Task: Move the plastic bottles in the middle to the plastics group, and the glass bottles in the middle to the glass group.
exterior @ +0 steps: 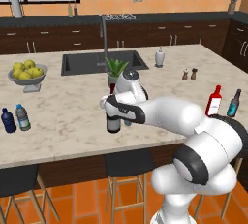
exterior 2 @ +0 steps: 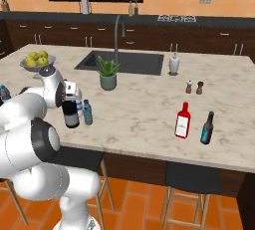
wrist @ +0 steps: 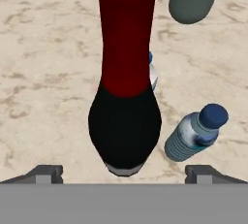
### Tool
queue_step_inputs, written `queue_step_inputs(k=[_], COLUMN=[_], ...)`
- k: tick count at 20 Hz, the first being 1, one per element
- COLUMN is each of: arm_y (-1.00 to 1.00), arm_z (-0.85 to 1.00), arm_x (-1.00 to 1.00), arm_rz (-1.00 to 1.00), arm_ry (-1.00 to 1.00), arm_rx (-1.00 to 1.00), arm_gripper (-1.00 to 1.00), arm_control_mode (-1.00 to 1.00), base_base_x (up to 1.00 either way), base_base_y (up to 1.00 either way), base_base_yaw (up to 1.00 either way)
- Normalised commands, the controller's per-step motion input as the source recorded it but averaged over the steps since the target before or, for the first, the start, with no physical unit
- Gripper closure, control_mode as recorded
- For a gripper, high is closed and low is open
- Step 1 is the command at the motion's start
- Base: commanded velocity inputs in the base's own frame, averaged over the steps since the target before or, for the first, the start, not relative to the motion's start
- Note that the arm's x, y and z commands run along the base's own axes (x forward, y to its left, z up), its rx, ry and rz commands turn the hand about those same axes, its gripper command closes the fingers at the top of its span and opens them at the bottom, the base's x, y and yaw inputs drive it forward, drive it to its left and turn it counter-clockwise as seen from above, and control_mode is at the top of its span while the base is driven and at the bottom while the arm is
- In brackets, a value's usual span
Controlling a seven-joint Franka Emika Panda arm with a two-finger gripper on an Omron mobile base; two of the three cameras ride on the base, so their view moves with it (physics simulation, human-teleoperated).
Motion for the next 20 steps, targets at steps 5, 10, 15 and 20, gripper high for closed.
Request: queue_step_inputs(k=[5,10,15,20], arm_y=[0.02,0.09,0.05,0.0], arm_z=[-0.11,-0.09,0.0,-0.04], arm_x=[0.23,0.03,0.01,0.11], arm_rz=[0.0,0.0,0.0,0.0], arm_ry=[0.07,0.0,0.0,0.0], arm_rx=[0.0,0.0,0.0,0.0], arm_gripper=[-1.0,-1.0,-1.0,-1.0], arm_control_mode=[-1.0,-1.0,-1.0,-1.0], base_base_x=[0.0,0.0,0.0,0.0], base_base_y=[0.0,0.0,0.0,0.0], base_base_yaw=[0.0,0.0,0.0,0.0])
